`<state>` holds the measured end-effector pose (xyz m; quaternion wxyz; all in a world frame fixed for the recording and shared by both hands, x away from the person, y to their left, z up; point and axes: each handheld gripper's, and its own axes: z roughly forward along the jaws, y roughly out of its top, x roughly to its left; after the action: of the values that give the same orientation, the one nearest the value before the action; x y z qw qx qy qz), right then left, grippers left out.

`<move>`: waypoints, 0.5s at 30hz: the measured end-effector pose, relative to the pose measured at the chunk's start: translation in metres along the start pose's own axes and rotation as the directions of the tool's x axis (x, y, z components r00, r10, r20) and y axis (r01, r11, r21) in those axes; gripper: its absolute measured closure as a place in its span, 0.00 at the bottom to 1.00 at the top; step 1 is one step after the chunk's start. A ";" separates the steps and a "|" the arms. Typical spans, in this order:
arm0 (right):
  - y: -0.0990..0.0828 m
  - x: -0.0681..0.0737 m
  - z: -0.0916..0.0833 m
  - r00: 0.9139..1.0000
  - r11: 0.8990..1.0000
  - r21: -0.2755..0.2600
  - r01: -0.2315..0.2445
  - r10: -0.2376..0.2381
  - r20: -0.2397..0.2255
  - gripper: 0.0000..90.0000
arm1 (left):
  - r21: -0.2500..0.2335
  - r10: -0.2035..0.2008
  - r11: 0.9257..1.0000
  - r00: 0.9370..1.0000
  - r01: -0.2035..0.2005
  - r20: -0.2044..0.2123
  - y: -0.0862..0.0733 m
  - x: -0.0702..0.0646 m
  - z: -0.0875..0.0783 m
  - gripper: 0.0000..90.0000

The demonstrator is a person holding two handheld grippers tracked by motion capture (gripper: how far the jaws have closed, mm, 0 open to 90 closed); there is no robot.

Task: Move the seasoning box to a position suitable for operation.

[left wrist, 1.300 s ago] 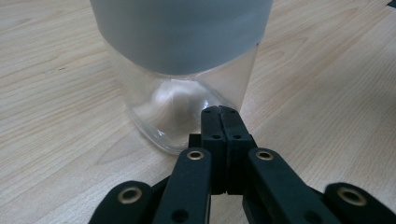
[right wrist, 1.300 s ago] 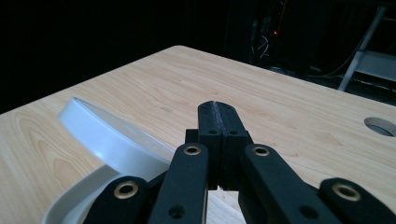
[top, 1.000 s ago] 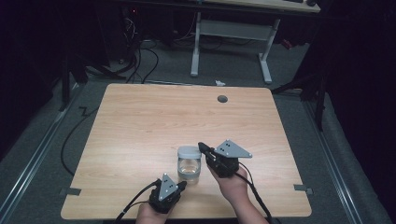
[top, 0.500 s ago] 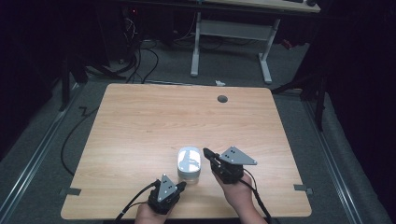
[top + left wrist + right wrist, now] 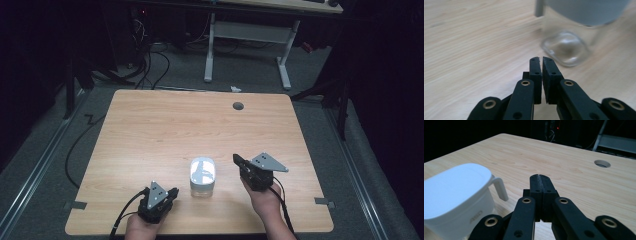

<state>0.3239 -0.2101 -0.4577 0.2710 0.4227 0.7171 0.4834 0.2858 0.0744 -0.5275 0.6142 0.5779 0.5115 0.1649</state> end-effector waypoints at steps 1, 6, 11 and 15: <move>-0.001 -0.002 0.000 1.000 1.000 0.001 -0.001 0.001 0.002 1.00 | -0.008 -0.002 1.000 1.000 0.002 -0.008 0.003 0.004 0.000 0.96; -0.007 -0.010 -0.003 1.000 1.000 0.012 -0.013 0.013 0.022 1.00 | -0.030 -0.005 1.000 0.999 0.004 -0.038 0.014 0.016 0.001 0.95; -0.014 -0.019 -0.007 0.999 1.000 0.018 -0.019 0.018 0.043 1.00 | -0.048 -0.006 0.999 0.998 0.002 -0.068 0.023 0.029 0.002 0.94; -0.020 -0.027 -0.010 0.998 0.999 0.026 -0.037 0.035 0.061 1.00 | -0.064 -0.021 0.998 0.996 0.016 -0.087 0.029 0.037 0.002 0.94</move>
<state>0.3222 -0.2414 -0.4723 0.2782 0.4535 0.7073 0.4655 0.3146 0.1106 -0.5184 0.6105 0.5456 0.5379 0.2006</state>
